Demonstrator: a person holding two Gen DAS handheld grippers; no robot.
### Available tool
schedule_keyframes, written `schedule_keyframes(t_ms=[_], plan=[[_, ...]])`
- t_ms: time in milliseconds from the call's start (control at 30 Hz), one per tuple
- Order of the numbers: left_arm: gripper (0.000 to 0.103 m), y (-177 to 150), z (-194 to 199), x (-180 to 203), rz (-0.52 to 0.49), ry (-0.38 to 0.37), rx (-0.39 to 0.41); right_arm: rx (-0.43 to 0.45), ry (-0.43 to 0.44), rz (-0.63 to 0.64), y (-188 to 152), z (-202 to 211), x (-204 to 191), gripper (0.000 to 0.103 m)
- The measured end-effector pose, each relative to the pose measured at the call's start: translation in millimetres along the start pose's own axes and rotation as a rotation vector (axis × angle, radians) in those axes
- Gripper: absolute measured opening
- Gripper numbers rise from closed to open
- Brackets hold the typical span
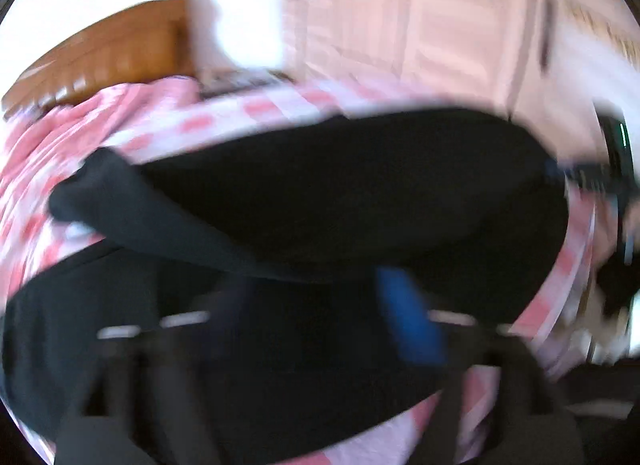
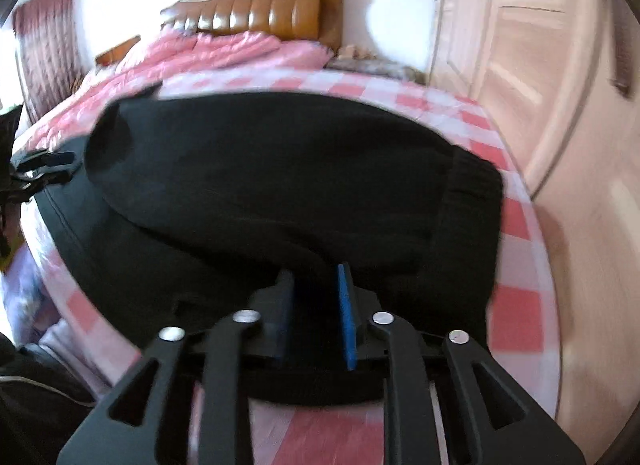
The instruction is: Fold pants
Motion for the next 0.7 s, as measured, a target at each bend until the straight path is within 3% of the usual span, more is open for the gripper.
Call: schedule_keyframes(t_ms=[67,133,167,300,367,467,700], plan=[[0.1,0,14,-2,0.123,-0.061,-0.008,0.048,0.045,-0.071,-7,14,-1,0.034],[0.1,-3,16,-6,0.211,-0.099,-0.031,0.088,0.068,-0.165,-16,19,2,0.087],[0.1,-6,14,-6,0.244,-0.078,-0.052,0.115,0.081,-0.211,-21,22,2,0.093],[0.1,-15,-3,3,0.272,-0.025,-0.115,0.191,0.148,-0.316,-20,20,-2,0.093],[0.1,-16,-11,6,0.305,-0.04,-0.133,0.198,0.167,-0.369,-17,14,0,0.093],[0.1,-20,-21,8,0.365,-0.042,-0.161,0.185,0.149,-0.469,-15,4,14,0.088],[0.1,-15,-34,3,0.387,-0.033,-0.151,0.228,0.099,-0.58,-6,-3,29,0.075]])
Point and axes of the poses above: each gripper's, at about its wrist camera, not at the fingertips, and z roughly against the way its jaws point, x to its right, y to its top, the point moved 7 cm from there along -z, roughly the way its jaws point, and after that the axes turned 12 degrees about y, right-handed, at the moved point
